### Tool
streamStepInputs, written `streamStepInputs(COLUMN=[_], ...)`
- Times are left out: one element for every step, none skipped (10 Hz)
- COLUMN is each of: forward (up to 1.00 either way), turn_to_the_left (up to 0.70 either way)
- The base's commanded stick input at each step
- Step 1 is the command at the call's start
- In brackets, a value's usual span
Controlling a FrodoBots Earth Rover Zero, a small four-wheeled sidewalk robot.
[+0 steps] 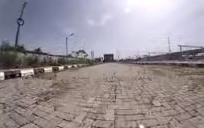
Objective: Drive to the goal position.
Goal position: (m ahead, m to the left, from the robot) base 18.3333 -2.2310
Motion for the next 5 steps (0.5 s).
streamStepInputs(forward=[1.00,1.00,1.00,1.00,1.00], turn_to_the_left=[-0.11,-0.28,-0.27,-0.11,0.00])
